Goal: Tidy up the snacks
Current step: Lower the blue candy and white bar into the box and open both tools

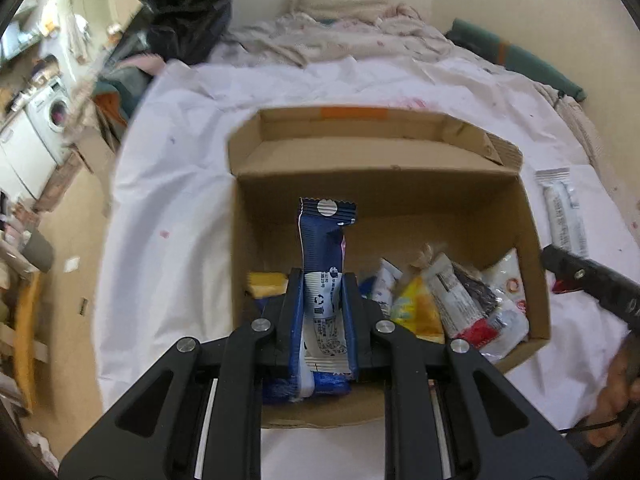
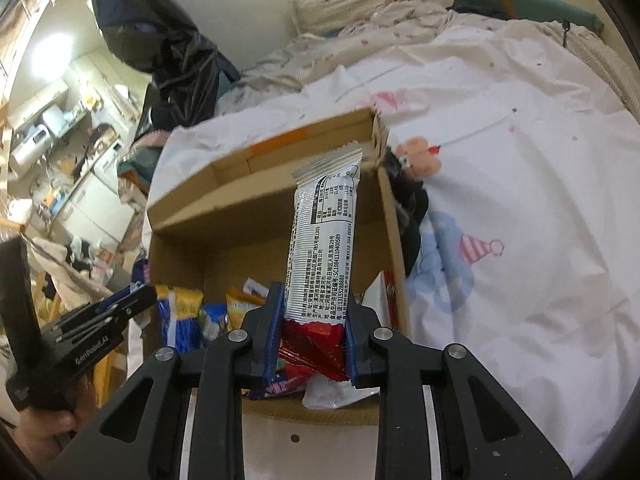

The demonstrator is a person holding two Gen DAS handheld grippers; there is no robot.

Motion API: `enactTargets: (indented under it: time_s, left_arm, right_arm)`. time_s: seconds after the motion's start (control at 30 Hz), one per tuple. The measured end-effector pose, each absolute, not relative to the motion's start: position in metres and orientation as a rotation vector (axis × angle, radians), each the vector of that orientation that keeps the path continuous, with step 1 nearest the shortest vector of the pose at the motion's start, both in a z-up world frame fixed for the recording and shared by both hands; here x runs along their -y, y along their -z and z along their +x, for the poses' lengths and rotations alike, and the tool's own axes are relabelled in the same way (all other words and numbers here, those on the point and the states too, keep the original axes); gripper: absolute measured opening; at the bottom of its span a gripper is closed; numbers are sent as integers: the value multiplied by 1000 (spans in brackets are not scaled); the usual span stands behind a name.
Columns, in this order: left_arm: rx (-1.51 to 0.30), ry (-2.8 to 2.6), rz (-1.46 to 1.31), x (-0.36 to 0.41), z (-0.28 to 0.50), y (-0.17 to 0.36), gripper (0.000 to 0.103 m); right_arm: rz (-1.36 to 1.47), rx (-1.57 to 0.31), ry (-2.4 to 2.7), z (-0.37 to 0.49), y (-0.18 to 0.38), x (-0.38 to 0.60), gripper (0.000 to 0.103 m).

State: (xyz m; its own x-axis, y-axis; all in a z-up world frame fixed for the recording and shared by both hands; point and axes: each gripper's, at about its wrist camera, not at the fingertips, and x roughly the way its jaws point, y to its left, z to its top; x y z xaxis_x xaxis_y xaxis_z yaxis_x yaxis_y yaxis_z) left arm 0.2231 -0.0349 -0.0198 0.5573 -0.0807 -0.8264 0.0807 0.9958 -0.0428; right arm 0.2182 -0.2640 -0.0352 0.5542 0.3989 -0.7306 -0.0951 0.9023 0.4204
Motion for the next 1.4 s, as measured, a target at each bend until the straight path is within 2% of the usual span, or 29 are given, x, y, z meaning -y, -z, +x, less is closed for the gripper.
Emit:
enactTargets:
  time_s: [0.2, 0.5, 0.9, 0.93, 1.0, 1.03, 1.07, 1.1, 1.13, 1.17, 1.3, 1.4]
  left_arm:
    - [-1033, 135, -111, 32, 230, 30, 15]
    - [-1038, 142, -80, 44, 227, 36, 16]
    - [-1047, 125, -34, 49, 222, 39, 18]
    - [-1046, 127, -32, 49, 222, 39, 21]
    - [-1042, 131, -36, 49, 221, 37, 38]
    - [-1030, 131, -42, 48, 219, 34, 51]
    - [-1020, 129, -46, 46, 218, 33, 62]
    - [-1007, 124, -46, 45, 217, 30, 67]
    - [-996, 115, -43, 44, 216, 28, 74]
    - [-986, 107, -38, 43, 215, 26, 76]
    - [-952, 67, -10, 40, 212, 20, 76]
    - [-934, 51, -24, 33, 208, 14, 76]
  right_arm:
    - [342, -1002, -338, 224, 47, 242, 27]
    - [331, -1114, -401, 226, 70, 216, 28]
    - [299, -1138, -404, 220, 73, 212, 30]
    - [293, -1131, -406, 219, 72, 211, 30]
    - [305, -1125, -412, 219, 71, 212, 30]
    - [313, -1123, -410, 220, 70, 213, 30]
    - [318, -1120, -400, 220, 69, 215, 33]
    - [319, -1118, -393, 220, 69, 216, 37]
    - [325, -1112, -384, 221, 67, 218, 50]
    - [341, -1098, -375, 222, 64, 221, 65]
    - [383, -1050, -352, 222, 53, 231, 69]
    - [420, -1022, -342, 220, 45, 239, 85]
